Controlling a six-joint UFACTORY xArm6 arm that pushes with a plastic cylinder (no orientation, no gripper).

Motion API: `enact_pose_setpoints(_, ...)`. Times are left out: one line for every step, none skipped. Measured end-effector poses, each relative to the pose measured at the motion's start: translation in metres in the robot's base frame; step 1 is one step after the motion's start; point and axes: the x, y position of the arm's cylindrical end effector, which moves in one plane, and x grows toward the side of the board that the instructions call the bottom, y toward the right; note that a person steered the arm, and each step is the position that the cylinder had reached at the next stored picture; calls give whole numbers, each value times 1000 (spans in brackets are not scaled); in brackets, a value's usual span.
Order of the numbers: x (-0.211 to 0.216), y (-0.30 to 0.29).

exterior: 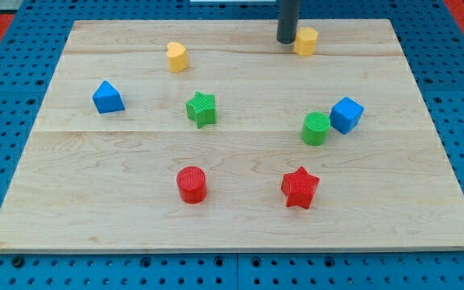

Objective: Slide yellow heart towards top center

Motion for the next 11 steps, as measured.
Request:
enact_pose_setpoints(0, 30)
enact_pose_setpoints(0, 41)
enact_pose_setpoints(28, 6)
enact_pose_setpoints(67, -25)
enact_pose_setpoints(93, -82)
enact_pose_setpoints(85, -153)
enact_pose_setpoints(81, -218)
enact_pose_setpoints(70, -242)
enact_pose_setpoints(66, -190)
enact_pose_setpoints(23, -177)
enact_pose_setpoints(-1, -177)
